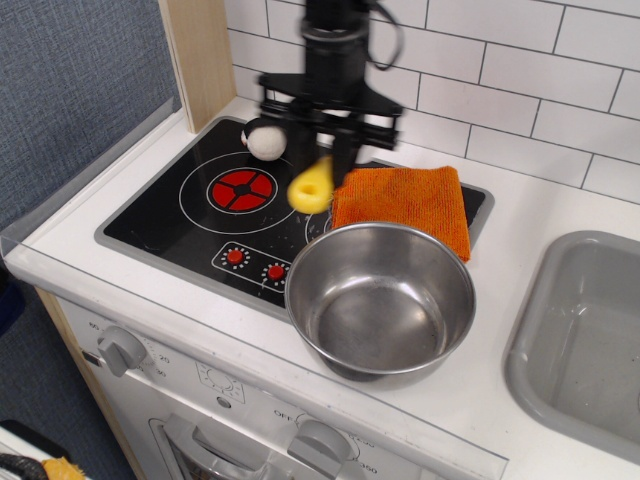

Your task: Put the knife next to the napkin on its left.

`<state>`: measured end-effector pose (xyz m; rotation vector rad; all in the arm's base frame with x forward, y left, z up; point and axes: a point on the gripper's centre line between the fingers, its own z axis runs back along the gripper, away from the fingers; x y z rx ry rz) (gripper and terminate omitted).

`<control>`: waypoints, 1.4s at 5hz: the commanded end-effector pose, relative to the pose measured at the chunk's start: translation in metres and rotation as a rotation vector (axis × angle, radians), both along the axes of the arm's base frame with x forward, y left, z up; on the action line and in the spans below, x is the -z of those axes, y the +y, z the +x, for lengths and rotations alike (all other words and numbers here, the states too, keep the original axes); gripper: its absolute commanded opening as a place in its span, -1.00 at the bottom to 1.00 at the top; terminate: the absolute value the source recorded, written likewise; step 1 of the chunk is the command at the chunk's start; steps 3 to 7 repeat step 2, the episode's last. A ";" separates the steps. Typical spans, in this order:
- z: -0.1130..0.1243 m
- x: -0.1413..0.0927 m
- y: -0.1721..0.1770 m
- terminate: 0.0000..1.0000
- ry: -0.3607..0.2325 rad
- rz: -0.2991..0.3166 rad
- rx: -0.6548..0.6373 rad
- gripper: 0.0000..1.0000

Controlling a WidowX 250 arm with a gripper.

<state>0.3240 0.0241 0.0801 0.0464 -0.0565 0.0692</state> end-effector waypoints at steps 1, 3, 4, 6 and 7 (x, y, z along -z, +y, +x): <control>-0.056 -0.002 0.068 -1.00 -0.014 0.075 0.032 -1.00; -0.071 0.010 0.089 1.00 -0.006 0.074 -0.009 -1.00; -0.071 0.010 0.089 1.00 -0.006 0.074 -0.009 -1.00; -0.071 0.010 0.089 1.00 -0.006 0.074 -0.009 -1.00; -0.071 0.010 0.089 1.00 -0.006 0.074 -0.009 -1.00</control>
